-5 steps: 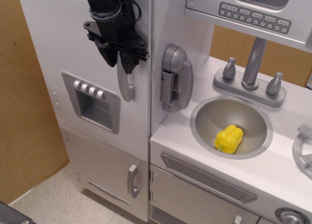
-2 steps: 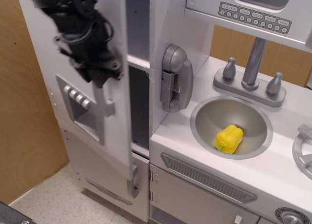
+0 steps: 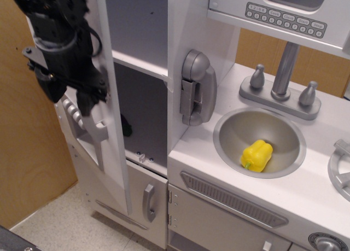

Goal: Open fridge

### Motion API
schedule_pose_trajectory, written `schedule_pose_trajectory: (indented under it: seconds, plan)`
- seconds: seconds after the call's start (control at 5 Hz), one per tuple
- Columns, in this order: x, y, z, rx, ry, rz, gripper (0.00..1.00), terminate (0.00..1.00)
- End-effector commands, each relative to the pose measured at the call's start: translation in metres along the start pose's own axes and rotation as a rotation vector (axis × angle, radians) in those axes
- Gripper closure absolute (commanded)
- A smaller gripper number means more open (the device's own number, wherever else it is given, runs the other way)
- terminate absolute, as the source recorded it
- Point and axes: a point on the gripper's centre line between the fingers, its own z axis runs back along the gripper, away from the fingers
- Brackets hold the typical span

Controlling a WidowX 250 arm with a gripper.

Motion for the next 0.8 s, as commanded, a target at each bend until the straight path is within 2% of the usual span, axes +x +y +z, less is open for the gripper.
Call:
schedule_pose_trajectory:
  seconds: [0.0,0.2,0.4,0.6]
  plan:
    - [-0.024,-0.046,0.017,-0.070,0.079,-0.041,0.00,0.00]
    - [-0.029,-0.066,0.013,-0.123,0.105,-0.058,0.00,0.00]
    - [-0.017,-0.084,0.010,-0.173,0.116,-0.038,0.00,0.00]
    - [0.012,-0.097,0.012,-0.200,0.125,0.009,0.00,0.00]
